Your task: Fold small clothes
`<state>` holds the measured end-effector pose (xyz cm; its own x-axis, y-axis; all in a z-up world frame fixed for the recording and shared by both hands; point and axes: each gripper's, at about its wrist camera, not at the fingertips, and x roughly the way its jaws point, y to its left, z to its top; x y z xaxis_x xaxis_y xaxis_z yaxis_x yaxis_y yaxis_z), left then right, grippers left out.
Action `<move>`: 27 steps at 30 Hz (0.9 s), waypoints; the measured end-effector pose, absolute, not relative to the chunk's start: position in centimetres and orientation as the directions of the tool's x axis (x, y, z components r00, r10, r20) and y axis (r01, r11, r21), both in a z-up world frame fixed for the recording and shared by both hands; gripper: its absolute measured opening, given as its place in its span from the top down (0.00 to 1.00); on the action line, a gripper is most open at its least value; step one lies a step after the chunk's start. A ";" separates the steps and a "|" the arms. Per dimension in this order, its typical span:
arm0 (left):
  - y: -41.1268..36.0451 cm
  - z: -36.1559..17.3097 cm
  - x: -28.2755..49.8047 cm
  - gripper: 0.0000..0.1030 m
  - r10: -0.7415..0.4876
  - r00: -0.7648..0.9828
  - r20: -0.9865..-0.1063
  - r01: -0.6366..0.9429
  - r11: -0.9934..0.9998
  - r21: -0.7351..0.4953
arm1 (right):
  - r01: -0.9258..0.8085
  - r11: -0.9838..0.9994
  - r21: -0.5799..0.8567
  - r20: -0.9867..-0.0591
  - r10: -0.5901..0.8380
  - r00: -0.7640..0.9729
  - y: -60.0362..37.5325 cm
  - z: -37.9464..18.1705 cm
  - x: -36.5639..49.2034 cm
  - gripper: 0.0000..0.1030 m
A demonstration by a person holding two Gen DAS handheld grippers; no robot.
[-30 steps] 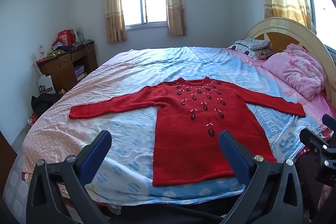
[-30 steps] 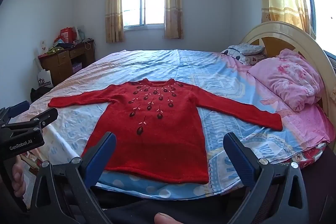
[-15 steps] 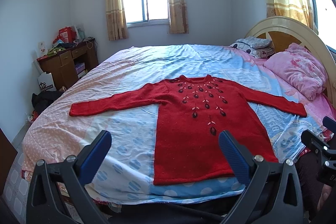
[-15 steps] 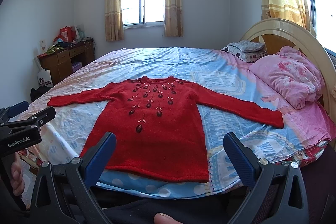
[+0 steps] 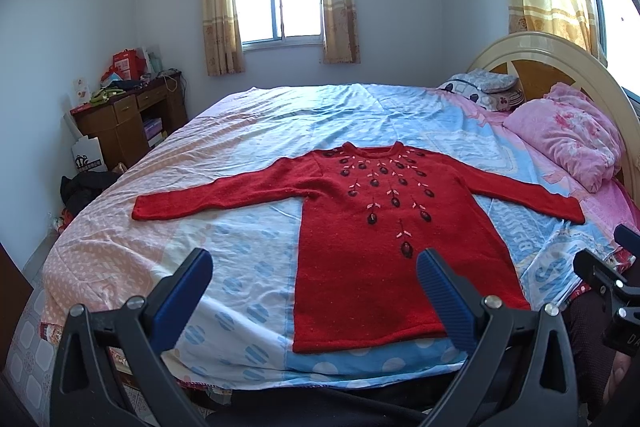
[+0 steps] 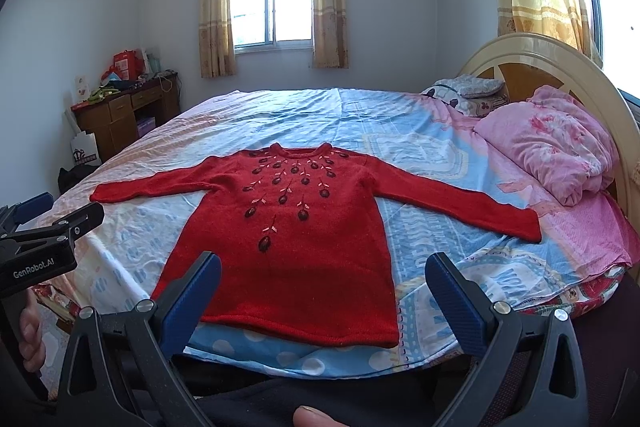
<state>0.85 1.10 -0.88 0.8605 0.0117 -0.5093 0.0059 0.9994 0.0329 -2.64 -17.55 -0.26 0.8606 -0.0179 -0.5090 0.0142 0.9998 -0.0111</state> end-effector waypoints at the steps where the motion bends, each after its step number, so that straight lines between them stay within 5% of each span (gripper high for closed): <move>1: 1.1 -0.9 0.9 0.00 0.012 0.860 -0.510 0.006 0.999 0.033 | 0.012 1.000 -0.009 -0.510 -0.015 0.860 -17.6 -0.3 -2.6 0.01; 27: 1.1 -1.0 0.9 0.00 0.011 0.860 -0.511 0.005 1.000 0.030 | 0.006 1.000 -0.010 -0.520 -0.011 0.854 -17.3 -0.5 -2.5 0.01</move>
